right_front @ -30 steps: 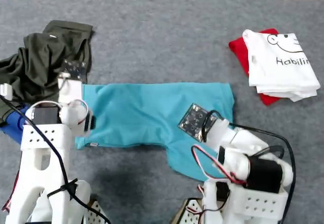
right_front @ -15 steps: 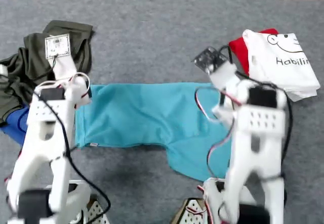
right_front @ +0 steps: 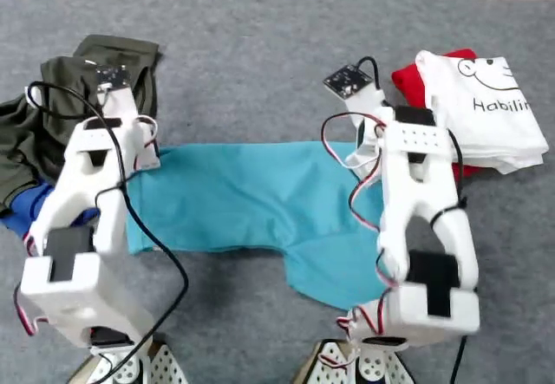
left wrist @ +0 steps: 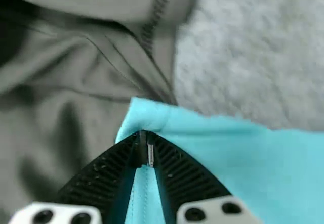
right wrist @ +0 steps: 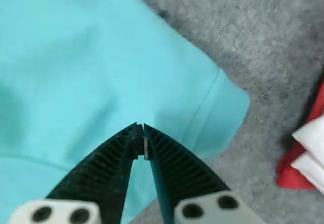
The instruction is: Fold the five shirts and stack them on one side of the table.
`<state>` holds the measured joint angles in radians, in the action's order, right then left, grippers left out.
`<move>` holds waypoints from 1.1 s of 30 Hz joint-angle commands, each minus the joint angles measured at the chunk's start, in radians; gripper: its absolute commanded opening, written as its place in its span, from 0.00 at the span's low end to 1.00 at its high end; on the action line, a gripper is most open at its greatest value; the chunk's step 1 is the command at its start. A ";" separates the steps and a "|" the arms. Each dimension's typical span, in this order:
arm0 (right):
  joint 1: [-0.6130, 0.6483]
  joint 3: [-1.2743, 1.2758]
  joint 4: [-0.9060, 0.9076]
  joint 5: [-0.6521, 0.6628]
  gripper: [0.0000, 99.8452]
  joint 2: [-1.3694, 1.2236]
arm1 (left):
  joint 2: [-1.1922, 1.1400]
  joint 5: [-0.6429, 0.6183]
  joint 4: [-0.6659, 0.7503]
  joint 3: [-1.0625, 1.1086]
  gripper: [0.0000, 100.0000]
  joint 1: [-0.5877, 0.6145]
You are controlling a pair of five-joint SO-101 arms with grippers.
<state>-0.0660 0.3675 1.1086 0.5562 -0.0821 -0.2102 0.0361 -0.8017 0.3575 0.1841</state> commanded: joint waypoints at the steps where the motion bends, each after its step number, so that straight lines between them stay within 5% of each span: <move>1: -0.041 -0.067 -0.068 -0.005 0.01 -0.104 | -0.059 -0.002 0.011 -0.106 0.02 0.054; 8: -0.058 -0.211 -0.006 -0.005 0.01 -0.245 | -0.090 -0.002 0.002 -0.147 0.02 0.063; 20: -0.059 -0.251 0.170 -0.005 0.01 0.084 | 0.246 0.069 -0.255 -0.112 0.02 -0.041; 26: -0.041 -0.249 0.348 0.117 0.01 0.239 | 0.510 0.157 -0.255 0.186 0.02 -0.101; 33: -0.030 -0.076 0.465 0.358 0.01 0.341 | 0.699 0.192 -0.061 0.620 0.02 -0.091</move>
<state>-0.1089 0.2371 1.5489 0.8324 0.1880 0.4219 0.2217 -0.9260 0.8516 0.0967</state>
